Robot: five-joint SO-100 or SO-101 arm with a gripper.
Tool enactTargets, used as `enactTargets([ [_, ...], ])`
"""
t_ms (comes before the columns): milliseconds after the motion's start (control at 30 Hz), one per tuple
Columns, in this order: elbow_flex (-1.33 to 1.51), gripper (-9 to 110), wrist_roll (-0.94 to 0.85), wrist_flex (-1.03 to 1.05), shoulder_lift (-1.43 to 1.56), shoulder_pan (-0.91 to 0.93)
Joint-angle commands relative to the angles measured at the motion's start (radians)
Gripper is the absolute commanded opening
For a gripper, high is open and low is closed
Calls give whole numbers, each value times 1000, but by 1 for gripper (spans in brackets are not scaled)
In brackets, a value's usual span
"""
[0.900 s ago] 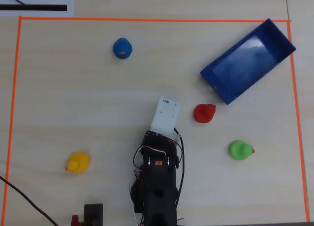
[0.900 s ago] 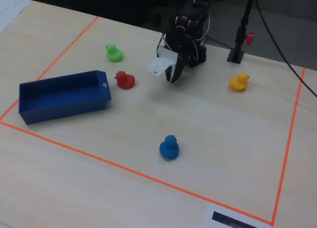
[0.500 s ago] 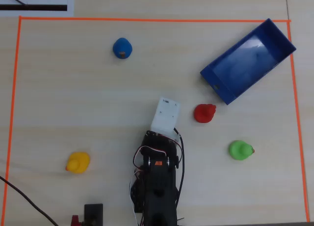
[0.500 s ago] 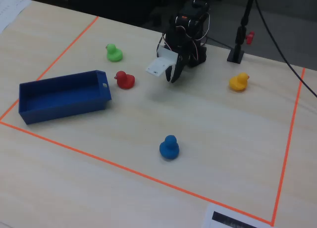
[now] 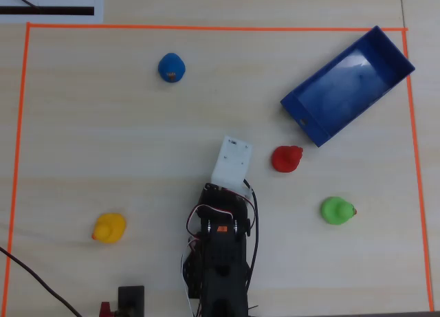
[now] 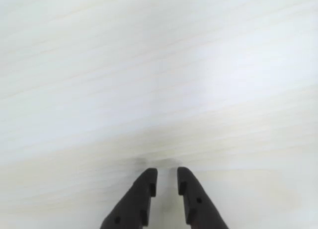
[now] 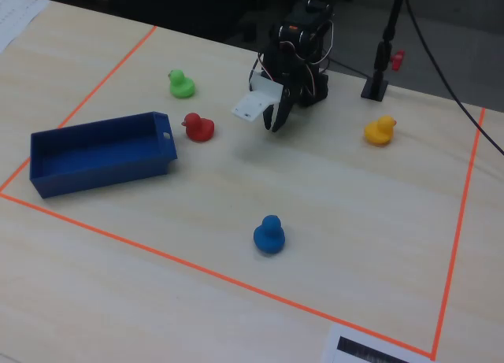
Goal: Grasp yellow duck and put it into box.
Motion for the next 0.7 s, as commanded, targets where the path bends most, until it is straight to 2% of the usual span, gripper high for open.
enactTargets([
  [0,6,3,5,9,-3,-2],
  [367,6,0,14,6,-3,-2],
  [667,-44,3,0,5,-3,-8],
])
